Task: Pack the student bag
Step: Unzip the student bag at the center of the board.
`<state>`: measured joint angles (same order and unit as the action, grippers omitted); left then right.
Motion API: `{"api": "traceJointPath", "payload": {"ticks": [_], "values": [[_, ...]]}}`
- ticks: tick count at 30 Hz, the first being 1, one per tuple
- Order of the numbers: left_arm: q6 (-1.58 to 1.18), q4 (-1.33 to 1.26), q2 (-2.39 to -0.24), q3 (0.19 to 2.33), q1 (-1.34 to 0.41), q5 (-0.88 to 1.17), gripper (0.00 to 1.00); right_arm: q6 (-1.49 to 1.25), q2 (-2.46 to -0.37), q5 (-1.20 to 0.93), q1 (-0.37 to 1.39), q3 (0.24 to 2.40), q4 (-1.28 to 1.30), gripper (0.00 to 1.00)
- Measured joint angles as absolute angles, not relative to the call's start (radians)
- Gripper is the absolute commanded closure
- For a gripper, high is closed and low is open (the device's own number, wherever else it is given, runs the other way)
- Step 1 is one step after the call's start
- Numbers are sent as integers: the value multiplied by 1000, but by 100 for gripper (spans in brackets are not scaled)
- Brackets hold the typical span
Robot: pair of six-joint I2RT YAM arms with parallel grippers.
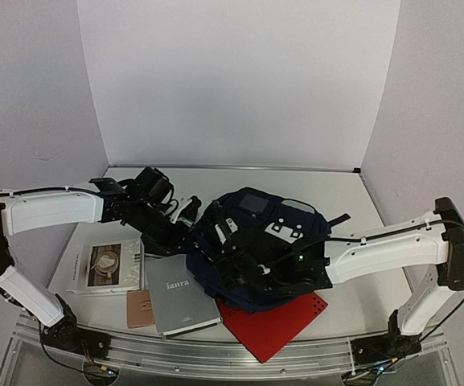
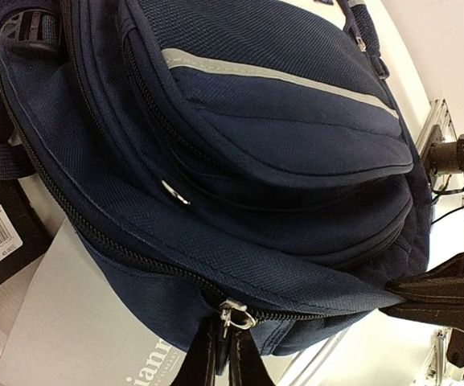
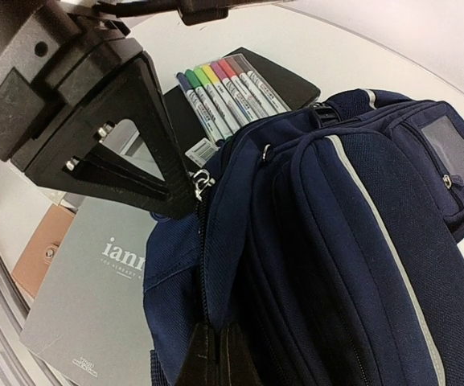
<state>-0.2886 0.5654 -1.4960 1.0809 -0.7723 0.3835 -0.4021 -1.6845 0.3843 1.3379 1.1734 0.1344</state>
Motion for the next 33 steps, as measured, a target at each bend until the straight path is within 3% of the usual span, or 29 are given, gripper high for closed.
{"api": "traceJointPath", "payload": {"ticks": [5, 9, 12, 14, 16, 18, 20, 22, 24, 26, 33], "values": [[-293, 593, -1544, 1104, -763, 362, 100, -420, -1673, 385, 1351, 1162, 156, 100], [-321, 583, -1611, 1107, -621, 112, 100, -428, -1609, 349, 1435, 1140, 274, 100], [-311, 543, -1620, 1102, -543, 52, 100, -435, -1583, 346, 1488, 1139, 304, 100], [-295, 520, -1601, 1087, -534, 66, 99, -444, -1584, 366, 1489, 1140, 316, 93], [-280, 501, -1575, 1063, -538, 105, 95, -453, -1599, 390, 1477, 1155, 334, 77], [-271, 496, -1558, 1052, -544, 140, 87, -457, -1634, 407, 1461, 1190, 341, 57], [-266, 496, -1551, 1051, -549, 164, 73, -455, -1678, 413, 1444, 1224, 339, 38], [-278, 497, -1543, 1051, -551, 174, 58, -445, -1721, 414, 1425, 1250, 339, 26], [-308, 499, -1527, 1050, -551, 179, 45, -423, -1763, 413, 1404, 1276, 339, 21], [-346, 500, -1502, 1050, -551, 174, 37, -401, -1796, 411, 1381, 1294, 340, 18], [-600, 479, -1324, 943, -551, 155, 23, -305, -1853, 392, 1290, 1336, 336, 16]]}}
